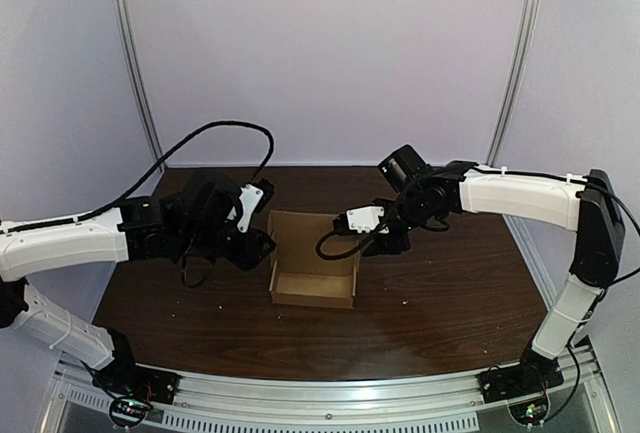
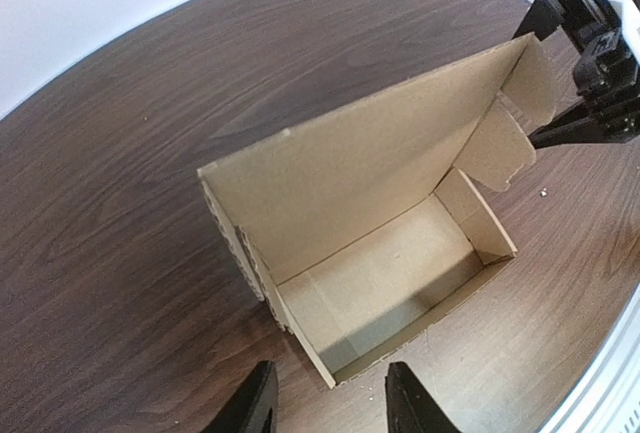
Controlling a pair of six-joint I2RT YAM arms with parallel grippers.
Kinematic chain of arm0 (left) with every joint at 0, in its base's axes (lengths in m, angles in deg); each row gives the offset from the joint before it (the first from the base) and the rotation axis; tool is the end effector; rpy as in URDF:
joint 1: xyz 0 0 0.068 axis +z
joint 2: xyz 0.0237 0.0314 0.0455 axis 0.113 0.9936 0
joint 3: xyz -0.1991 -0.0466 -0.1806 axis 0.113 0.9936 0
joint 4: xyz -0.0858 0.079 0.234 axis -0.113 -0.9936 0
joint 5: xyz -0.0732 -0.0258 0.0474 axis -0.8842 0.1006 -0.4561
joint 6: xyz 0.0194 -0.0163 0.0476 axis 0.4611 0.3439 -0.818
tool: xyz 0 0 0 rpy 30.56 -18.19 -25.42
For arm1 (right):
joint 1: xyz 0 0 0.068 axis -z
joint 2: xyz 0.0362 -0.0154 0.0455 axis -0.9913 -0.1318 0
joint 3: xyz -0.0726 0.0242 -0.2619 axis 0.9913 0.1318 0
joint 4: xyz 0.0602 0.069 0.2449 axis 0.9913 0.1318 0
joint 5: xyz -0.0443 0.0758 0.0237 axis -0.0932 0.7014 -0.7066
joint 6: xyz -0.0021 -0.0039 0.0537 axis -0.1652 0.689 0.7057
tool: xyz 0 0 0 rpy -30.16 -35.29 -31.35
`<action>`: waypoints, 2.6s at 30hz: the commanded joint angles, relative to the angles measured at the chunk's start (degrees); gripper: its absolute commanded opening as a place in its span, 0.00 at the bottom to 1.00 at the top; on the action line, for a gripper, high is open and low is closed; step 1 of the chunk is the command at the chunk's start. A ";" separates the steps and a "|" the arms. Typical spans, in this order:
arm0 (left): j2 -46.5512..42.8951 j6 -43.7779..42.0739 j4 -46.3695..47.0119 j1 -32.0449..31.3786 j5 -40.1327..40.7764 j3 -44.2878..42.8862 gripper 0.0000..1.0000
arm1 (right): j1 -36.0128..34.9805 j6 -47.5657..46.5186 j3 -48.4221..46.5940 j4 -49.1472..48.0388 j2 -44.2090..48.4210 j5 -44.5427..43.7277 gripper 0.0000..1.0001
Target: Fold the paper box
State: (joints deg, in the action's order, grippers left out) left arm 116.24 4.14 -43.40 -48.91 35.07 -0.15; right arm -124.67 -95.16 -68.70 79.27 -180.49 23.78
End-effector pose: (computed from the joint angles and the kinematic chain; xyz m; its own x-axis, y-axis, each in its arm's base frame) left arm 0.1623 -0.2223 0.2744 -0.6397 0.2336 -0.7323 0.5043 0.8466 -0.1704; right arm 0.2628 0.2546 0.2512 0.2899 -0.7869 -0.5447 -0.9430 -0.1376 -0.3031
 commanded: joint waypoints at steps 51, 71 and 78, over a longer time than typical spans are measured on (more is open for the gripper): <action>25.19 -1.93 -28.29 3.07 4.97 -34.11 0.00 | -0.14 3.89 -1.50 0.13 1.60 1.48 0.57; 28.77 -6.33 -16.30 3.08 3.54 -36.29 0.00 | -0.39 5.02 -1.32 -0.41 3.79 -3.57 0.55; 20.54 -3.13 -19.26 2.98 5.31 -34.81 0.28 | -0.39 4.87 -0.43 0.80 5.02 -3.11 0.55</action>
State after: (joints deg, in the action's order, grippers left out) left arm 143.34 -0.47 -62.72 -46.00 39.22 -35.32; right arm -124.84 -91.14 -69.24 78.89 -177.51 21.68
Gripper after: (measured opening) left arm 0.224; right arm 0.547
